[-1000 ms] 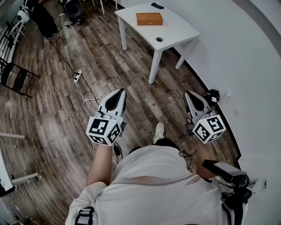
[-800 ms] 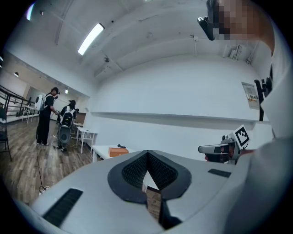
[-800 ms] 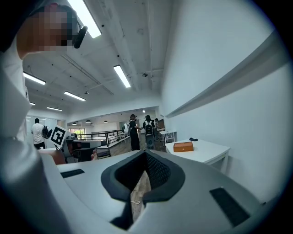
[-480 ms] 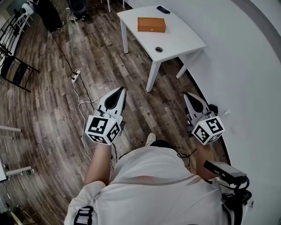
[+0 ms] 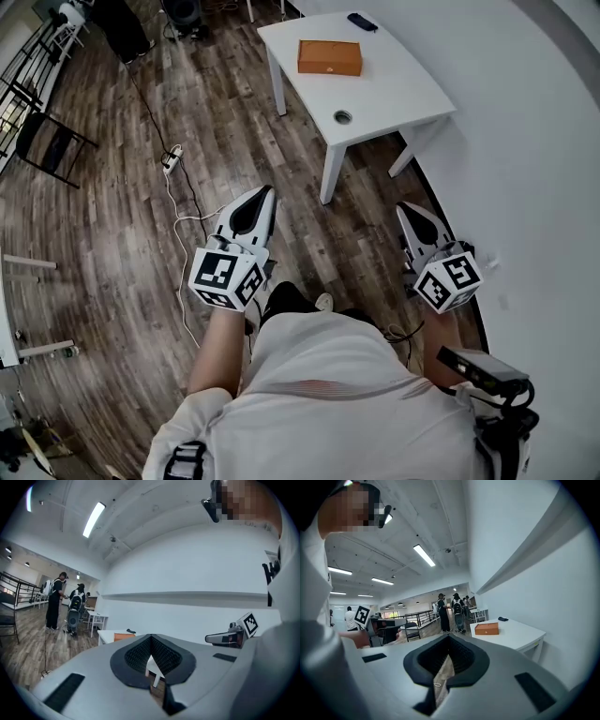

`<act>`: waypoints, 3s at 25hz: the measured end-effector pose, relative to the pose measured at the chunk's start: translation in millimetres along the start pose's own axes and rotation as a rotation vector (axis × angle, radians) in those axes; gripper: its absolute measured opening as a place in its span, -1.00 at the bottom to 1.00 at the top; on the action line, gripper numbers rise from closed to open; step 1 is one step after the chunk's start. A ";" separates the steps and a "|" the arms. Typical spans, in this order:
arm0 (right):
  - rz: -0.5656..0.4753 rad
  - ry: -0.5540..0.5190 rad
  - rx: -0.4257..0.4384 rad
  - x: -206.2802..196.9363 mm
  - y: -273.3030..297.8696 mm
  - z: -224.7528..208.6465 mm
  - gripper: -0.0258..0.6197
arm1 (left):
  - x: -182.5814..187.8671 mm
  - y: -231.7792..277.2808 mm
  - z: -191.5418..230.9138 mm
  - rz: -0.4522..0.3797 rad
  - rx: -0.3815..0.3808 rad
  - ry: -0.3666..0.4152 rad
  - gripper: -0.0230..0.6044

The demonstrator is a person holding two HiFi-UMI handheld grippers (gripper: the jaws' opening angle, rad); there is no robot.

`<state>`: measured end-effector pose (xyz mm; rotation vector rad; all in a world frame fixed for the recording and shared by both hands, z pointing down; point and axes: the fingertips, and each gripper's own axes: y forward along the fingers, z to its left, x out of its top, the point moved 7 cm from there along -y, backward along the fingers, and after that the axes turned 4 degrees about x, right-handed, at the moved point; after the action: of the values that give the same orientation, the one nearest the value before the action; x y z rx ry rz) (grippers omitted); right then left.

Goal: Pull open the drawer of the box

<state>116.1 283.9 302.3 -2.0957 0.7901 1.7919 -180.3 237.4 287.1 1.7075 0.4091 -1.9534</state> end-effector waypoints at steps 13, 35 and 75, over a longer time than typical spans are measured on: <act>-0.040 0.041 -0.015 12.8 39.7 -62.5 -0.91 | 9.9 76.1 14.6 0.000 -0.005 0.009 -0.89; -0.014 0.001 -0.146 59.5 194.8 -144.9 -0.91 | 48.7 242.6 135.0 0.030 -0.056 0.031 -0.89; 0.124 0.107 0.108 37.5 311.1 -379.2 -0.91 | -2.8 438.7 113.1 0.124 0.238 -0.043 -0.89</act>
<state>255.5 -180.7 384.3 -2.1292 1.0421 1.6669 -29.9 -184.8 353.9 1.7836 0.0541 -2.0079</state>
